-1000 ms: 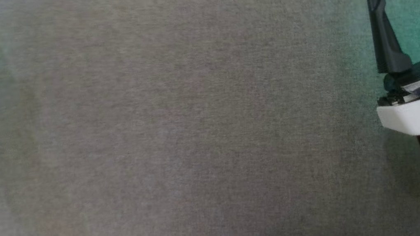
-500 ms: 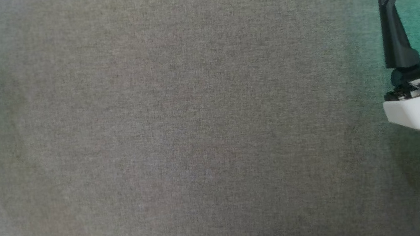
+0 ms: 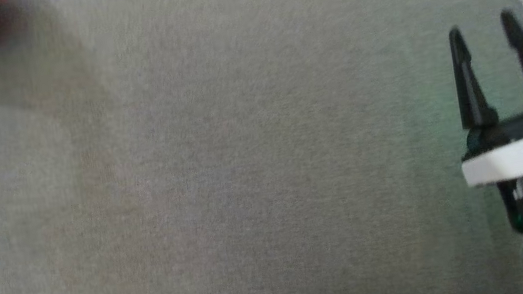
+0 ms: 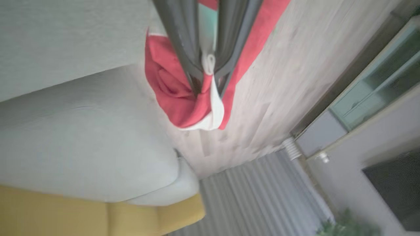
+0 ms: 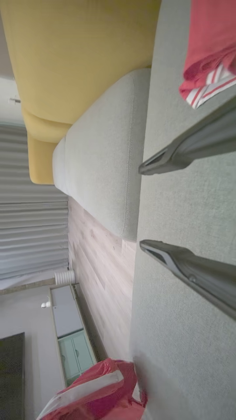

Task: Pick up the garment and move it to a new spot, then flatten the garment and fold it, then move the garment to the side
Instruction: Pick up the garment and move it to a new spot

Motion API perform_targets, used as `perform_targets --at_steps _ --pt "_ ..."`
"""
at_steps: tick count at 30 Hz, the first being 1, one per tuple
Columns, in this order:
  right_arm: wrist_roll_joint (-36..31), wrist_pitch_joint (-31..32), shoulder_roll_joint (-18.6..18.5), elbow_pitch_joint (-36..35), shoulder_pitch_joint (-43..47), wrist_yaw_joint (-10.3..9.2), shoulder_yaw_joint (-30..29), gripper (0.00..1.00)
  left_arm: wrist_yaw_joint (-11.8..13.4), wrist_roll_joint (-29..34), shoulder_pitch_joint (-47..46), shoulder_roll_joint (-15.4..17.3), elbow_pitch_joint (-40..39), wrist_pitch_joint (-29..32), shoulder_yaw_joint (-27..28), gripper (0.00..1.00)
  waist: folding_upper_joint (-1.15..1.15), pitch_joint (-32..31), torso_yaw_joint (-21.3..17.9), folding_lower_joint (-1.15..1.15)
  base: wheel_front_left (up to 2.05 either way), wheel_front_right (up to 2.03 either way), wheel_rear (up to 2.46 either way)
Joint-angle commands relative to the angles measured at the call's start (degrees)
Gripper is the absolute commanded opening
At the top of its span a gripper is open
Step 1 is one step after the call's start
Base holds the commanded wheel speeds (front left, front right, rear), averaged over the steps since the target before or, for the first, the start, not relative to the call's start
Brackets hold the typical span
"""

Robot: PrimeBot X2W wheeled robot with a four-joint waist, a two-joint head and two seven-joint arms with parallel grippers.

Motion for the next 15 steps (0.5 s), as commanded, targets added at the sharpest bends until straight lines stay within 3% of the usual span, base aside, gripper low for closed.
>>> perform_targets --at_steps 1,4,5,9,15 --pt "1.2 -1.2 0.2 -0.2 1.4 0.39 1.4 1.00 -0.1 -0.4 -1.5 2.4 -5.0 1.4 -1.7 0.00 0.00 -7.8 -4.5 0.02 0.00 0.00 0.00" --pt "3.0 -2.8 0.2 2.9 3.5 0.39 1.7 1.00 -0.1 -4.0 0.3 1.1 -12.7 4.9 -8.5 0.00 0.00 -11.3 -6.4 0.02 0.00 0.00 0.00" --pt "3.0 -2.8 0.2 2.9 3.5 0.39 1.7 1.00 -0.1 -4.0 0.3 1.1 -12.7 4.9 -8.5 0.00 0.00 -11.3 -6.4 0.02 0.00 0.00 0.00" --pt "4.8 -4.7 0.2 6.4 5.9 0.39 2.3 1.00 -0.1 -11.6 3.3 -0.6 -24.8 9.1 -15.3 0.00 0.00 -14.9 -9.3 0.02 0.00 0.00 0.00" --pt "6.3 -6.5 0.2 9.0 7.0 0.39 2.8 1.00 -0.1 -15.6 8.8 -4.7 -33.7 10.0 -19.6 0.00 0.00 -16.0 -11.5 0.02 0.00 0.00 0.00"
